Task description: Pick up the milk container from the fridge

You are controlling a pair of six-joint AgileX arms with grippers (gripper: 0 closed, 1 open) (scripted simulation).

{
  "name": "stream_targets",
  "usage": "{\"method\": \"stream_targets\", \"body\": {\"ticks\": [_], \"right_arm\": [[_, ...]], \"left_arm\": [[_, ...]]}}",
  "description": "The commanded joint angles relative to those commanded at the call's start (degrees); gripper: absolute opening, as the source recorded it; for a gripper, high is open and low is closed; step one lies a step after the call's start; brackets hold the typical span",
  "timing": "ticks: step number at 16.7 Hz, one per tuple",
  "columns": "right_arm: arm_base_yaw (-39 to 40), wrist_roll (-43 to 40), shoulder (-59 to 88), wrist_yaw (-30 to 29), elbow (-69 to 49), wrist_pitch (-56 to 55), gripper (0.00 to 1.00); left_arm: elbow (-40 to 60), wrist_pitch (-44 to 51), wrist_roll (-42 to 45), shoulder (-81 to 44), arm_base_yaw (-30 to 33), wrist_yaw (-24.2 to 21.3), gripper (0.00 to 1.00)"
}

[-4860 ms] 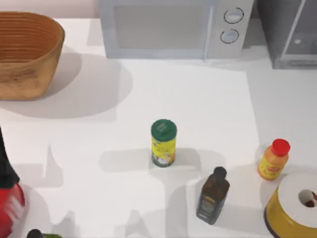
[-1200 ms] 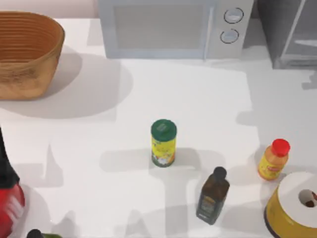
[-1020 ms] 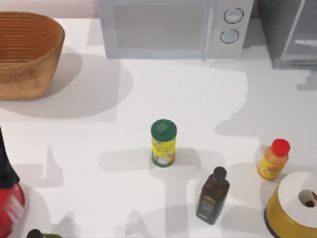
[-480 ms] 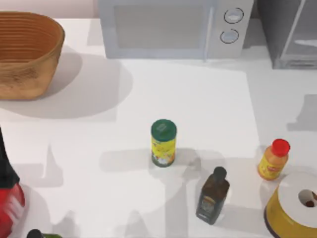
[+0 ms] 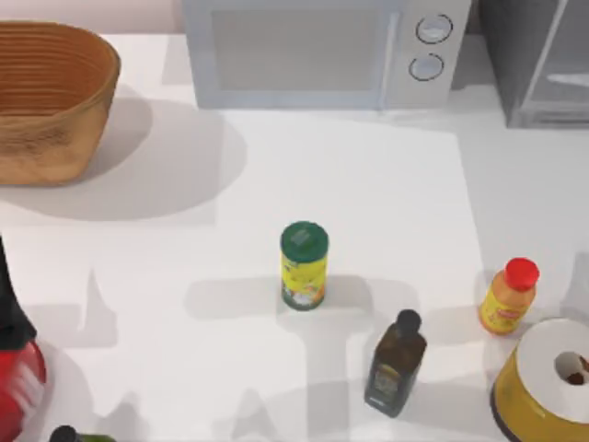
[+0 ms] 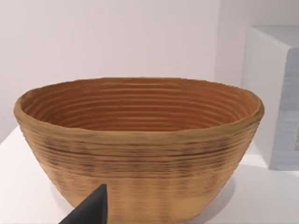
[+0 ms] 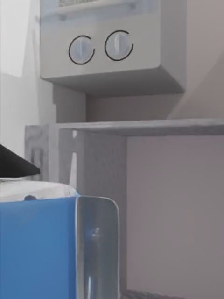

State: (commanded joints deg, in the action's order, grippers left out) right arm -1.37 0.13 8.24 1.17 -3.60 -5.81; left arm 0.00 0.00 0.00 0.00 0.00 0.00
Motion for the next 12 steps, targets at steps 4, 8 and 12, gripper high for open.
{"method": "stream_targets", "body": {"ticks": [4, 8, 12], "right_arm": [[1.3, -0.1, -7.8, -1.1, 3.4, 5.5, 0.0], [1.4, -0.1, -8.2, -1.2, 3.6, 5.8, 0.0], [1.2, 0.0, -7.2, -0.9, 3.2, 5.2, 0.0]], "left_arm": [[0.0, 0.0, 0.0, 0.0, 0.0, 0.0, 1.0], [0.0, 0.0, 0.0, 0.0, 0.0, 0.0, 1.0], [0.0, 0.0, 0.0, 0.0, 0.0, 0.0, 1.0]]}}
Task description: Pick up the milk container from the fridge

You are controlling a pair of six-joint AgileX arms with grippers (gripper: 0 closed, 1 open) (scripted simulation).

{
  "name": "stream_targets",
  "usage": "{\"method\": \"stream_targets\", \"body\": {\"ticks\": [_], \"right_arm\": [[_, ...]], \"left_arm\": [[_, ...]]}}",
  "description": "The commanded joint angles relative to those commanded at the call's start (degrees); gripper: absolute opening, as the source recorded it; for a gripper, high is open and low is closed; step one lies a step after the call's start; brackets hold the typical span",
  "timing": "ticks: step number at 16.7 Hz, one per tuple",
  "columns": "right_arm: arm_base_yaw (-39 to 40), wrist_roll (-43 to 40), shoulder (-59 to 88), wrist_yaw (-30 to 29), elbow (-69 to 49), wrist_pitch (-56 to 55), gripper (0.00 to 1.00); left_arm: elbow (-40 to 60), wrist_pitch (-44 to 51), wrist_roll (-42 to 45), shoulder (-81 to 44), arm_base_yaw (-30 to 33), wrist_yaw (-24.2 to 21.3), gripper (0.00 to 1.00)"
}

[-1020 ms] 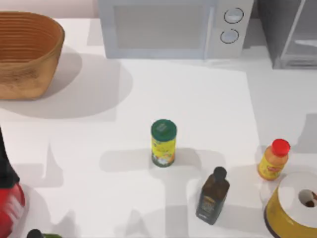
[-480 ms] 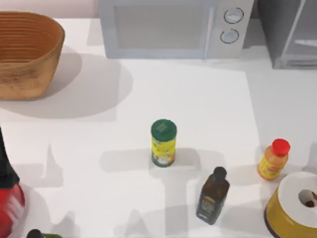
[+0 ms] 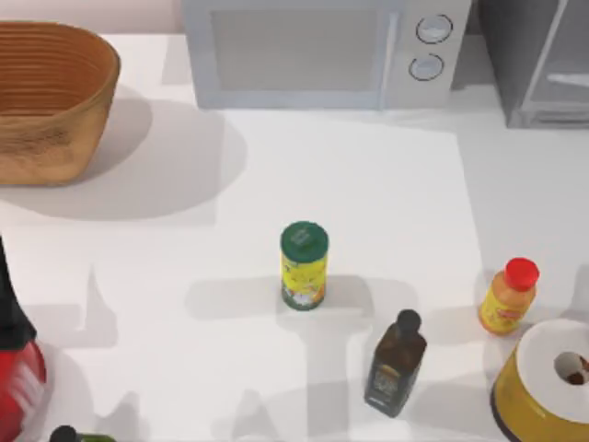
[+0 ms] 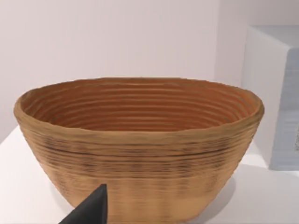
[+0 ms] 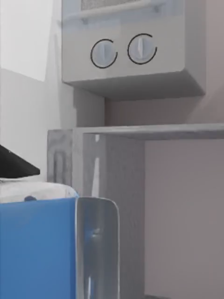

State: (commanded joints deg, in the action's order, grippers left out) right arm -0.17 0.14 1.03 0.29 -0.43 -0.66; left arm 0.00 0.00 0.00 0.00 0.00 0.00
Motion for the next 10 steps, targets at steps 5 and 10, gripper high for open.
{"method": "stream_targets", "body": {"ticks": [5, 10], "right_arm": [[0.1, 0.2, 8.4, 2.3, -3.2, -5.8, 0.0], [0.3, 0.4, 21.3, 5.7, -7.6, -14.1, 0.0]], "left_arm": [[0.0, 0.0, 0.0, 0.0, 0.0, 0.0, 1.0], [0.0, 0.0, 0.0, 0.0, 0.0, 0.0, 1.0]]}}
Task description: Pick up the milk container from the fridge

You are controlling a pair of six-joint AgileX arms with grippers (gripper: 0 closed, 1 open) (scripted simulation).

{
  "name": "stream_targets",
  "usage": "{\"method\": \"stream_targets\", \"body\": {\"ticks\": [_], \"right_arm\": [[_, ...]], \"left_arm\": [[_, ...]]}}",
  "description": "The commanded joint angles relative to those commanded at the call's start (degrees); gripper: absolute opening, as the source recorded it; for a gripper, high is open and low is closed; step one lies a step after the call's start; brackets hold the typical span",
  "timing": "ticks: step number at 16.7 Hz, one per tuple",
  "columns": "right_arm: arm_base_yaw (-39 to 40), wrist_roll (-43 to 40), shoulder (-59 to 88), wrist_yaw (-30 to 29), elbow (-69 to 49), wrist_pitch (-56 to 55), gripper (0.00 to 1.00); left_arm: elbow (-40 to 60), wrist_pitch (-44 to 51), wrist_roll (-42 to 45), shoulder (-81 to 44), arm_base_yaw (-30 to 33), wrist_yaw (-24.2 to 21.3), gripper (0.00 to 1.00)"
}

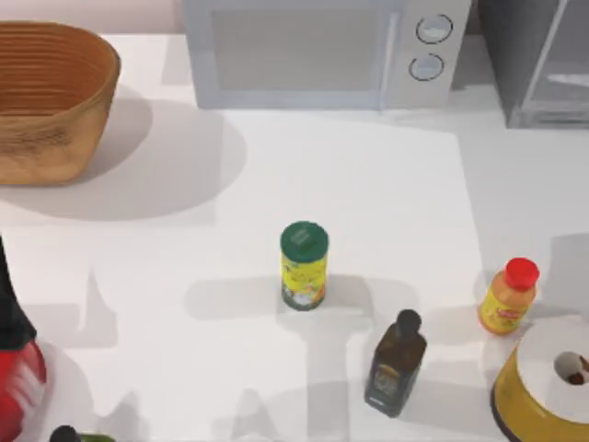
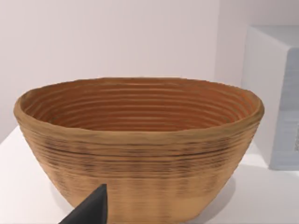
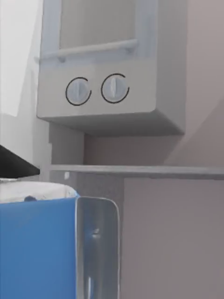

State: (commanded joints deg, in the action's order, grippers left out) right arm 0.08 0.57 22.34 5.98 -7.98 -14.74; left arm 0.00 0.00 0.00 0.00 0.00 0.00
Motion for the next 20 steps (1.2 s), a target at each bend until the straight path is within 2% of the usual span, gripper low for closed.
{"method": "stream_targets", "body": {"ticks": [20], "right_arm": [[2.2, 0.0, 49.5, 14.7, -17.3, -32.4, 0.0]], "left_arm": [[0.0, 0.0, 0.0, 0.0, 0.0, 0.0, 1.0]]}}
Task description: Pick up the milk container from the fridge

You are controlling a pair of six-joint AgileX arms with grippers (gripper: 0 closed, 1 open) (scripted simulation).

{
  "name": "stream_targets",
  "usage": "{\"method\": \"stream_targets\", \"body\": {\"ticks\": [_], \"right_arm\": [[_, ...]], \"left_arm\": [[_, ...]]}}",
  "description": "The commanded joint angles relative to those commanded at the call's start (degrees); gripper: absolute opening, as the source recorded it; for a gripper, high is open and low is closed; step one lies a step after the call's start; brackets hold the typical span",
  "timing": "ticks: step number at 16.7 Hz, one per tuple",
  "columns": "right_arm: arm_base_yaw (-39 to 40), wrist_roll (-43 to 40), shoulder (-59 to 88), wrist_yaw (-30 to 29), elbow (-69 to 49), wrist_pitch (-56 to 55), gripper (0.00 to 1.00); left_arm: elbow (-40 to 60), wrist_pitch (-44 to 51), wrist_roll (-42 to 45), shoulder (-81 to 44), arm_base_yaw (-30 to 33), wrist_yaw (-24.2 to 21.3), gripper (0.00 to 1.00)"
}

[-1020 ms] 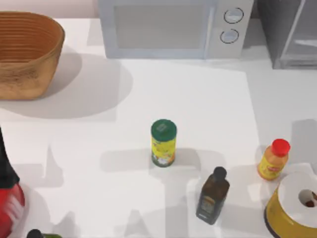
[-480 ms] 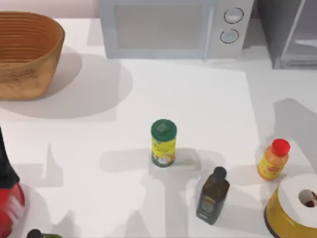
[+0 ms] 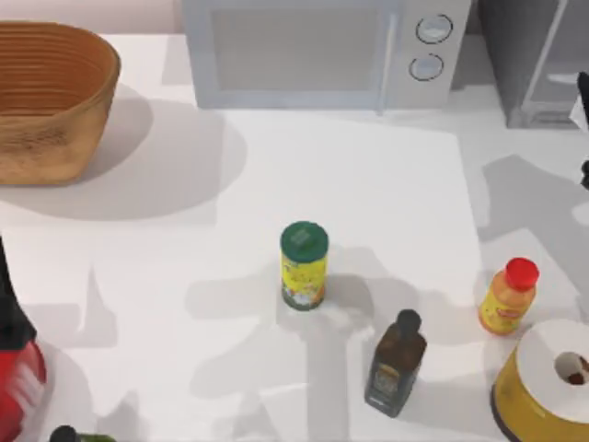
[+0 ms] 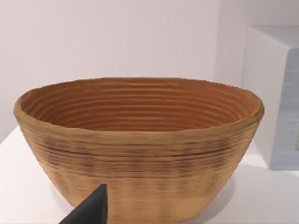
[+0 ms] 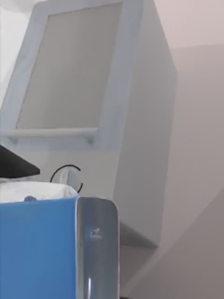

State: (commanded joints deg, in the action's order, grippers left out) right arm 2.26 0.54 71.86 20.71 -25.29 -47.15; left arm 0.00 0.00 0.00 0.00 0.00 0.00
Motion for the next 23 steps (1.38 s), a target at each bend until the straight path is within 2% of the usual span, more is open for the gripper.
{"method": "stream_targets", "body": {"ticks": [23], "right_arm": [[2.1, 0.6, 56.3, 16.4, -19.7, -36.7, 0.0]], "left_arm": [[0.0, 0.0, 0.0, 0.0, 0.0, 0.0, 1.0]]}}
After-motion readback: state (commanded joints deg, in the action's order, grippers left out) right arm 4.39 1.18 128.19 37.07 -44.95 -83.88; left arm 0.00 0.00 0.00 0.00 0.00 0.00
